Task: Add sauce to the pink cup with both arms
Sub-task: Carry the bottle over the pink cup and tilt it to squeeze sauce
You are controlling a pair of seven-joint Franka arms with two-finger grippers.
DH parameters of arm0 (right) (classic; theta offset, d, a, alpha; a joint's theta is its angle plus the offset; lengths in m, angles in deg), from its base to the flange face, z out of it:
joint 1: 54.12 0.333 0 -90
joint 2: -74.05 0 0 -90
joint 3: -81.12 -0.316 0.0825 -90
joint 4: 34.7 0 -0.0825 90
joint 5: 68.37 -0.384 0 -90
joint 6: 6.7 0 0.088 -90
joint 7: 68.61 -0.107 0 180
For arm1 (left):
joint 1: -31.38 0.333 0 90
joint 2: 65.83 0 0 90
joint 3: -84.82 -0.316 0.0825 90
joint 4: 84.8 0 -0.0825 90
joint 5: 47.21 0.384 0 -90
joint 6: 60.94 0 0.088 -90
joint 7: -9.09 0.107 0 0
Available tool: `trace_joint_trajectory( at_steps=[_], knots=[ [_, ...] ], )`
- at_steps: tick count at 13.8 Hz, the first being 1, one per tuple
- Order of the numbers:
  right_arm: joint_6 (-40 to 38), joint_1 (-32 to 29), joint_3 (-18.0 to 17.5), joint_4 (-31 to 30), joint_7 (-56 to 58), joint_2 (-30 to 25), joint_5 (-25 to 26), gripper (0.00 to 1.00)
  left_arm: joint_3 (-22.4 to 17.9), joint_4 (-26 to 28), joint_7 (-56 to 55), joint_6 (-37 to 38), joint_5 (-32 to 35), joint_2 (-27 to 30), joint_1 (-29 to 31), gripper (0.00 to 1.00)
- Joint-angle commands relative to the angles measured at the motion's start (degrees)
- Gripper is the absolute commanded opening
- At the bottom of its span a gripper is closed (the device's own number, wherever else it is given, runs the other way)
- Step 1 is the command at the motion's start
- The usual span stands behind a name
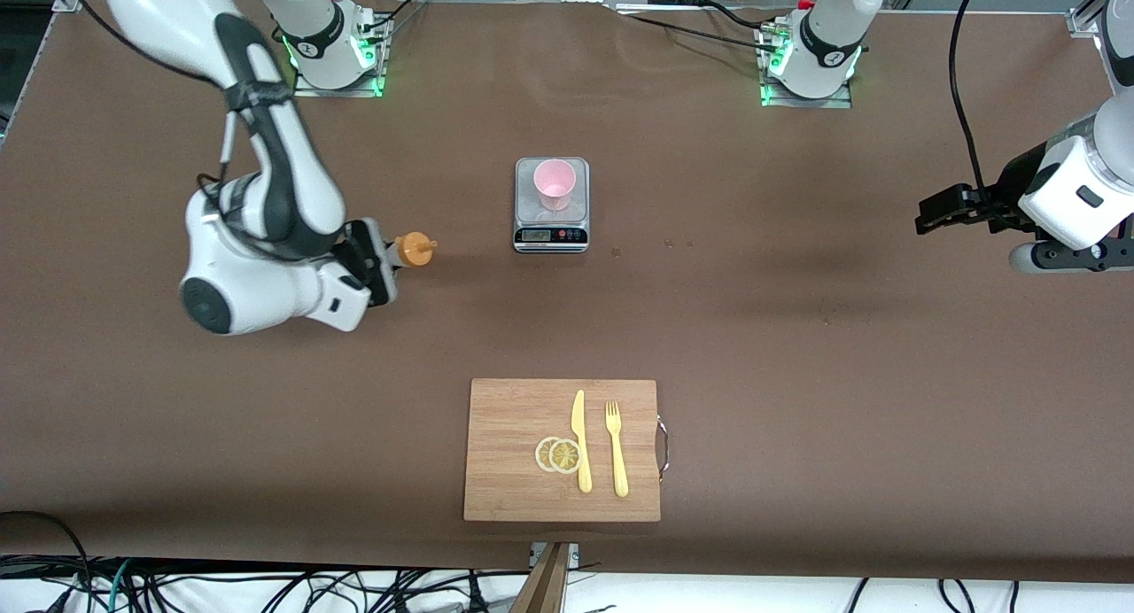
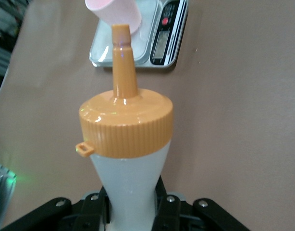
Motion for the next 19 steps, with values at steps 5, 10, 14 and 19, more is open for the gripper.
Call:
trace_joint_trajectory(
  at_steps=[5, 10, 14, 19],
  knots=[
    [-1.7, 9.22, -4.48, 0.12, -22.06, -3.62, 15.15, 0.03, -0.1, -1.3, 0.82, 0.96, -0.19, -0.41, -0.05, 1.0],
    [-2.93, 17.13, -4.83, 0.03, -33.84, -3.45, 21.13, 0.03, -0.1, -1.3, 0.82, 0.96, -0.19, -0.5, 0.12, 1.0],
    [-5.74, 21.63, -5.88, 0.03, -42.73, -2.57, 26.76, 0.03, -0.1, -1.3, 0.82, 0.96, -0.28, -0.41, 0.12, 1.0],
    [-7.24, 24.44, -6.59, 0.12, -46.35, -1.08, 30.63, 0.03, -0.1, -1.3, 0.82, 0.96, -0.28, -0.5, 0.3, 1.0]
  ],
)
